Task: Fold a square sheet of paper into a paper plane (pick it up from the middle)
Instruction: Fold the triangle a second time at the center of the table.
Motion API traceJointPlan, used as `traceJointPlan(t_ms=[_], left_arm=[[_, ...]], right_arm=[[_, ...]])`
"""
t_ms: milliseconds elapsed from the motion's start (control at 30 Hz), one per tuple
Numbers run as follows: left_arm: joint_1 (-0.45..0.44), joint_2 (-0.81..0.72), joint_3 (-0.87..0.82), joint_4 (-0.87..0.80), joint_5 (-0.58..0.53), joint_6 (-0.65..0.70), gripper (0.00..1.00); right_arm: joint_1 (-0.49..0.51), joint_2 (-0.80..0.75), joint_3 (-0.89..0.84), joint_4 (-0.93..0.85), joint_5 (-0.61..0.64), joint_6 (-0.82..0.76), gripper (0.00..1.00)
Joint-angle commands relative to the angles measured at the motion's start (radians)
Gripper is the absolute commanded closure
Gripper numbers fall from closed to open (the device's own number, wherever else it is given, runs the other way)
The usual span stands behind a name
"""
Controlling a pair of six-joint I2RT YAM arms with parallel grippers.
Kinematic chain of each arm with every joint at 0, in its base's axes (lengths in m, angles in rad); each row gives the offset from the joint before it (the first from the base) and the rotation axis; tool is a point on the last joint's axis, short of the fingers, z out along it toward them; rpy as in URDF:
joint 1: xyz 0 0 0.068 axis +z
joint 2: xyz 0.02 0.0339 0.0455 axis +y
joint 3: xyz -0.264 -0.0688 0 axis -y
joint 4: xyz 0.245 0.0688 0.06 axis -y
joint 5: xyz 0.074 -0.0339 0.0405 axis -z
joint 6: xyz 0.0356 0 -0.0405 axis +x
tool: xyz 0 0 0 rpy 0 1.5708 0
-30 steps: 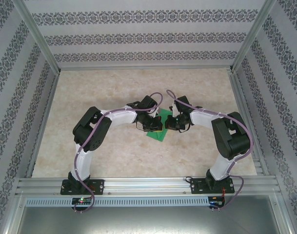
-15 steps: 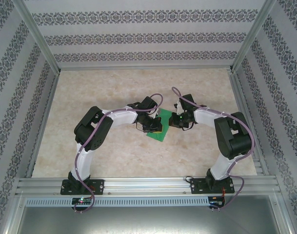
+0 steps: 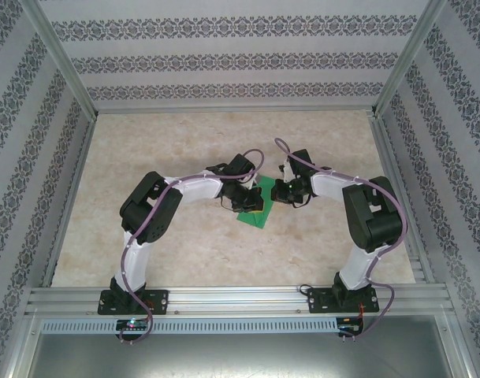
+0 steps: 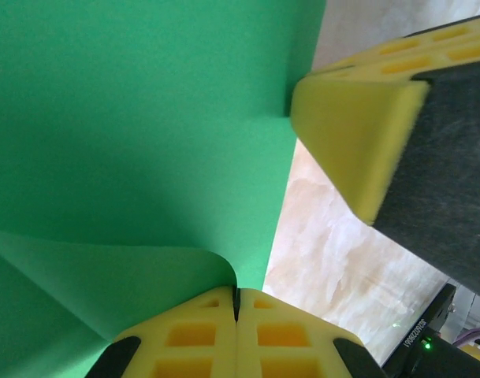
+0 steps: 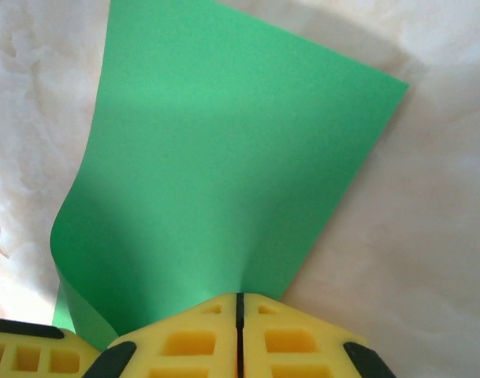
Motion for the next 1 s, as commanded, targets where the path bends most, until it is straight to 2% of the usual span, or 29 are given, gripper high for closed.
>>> traceJointPlan(t_ms=[0,967], left_arm=[[-0.011,0.020,0.033,-0.026,0.006,0.020,0.95],[-0.008,0.083,0.110,0.008,-0.070,-0.047,0.95]], right_arm=[[0.001,0.041,0.028,-0.001,-0.006,-0.026,0.92],[0.017,0.066,0.031,-0.051,0.005,-0.046,0.94]])
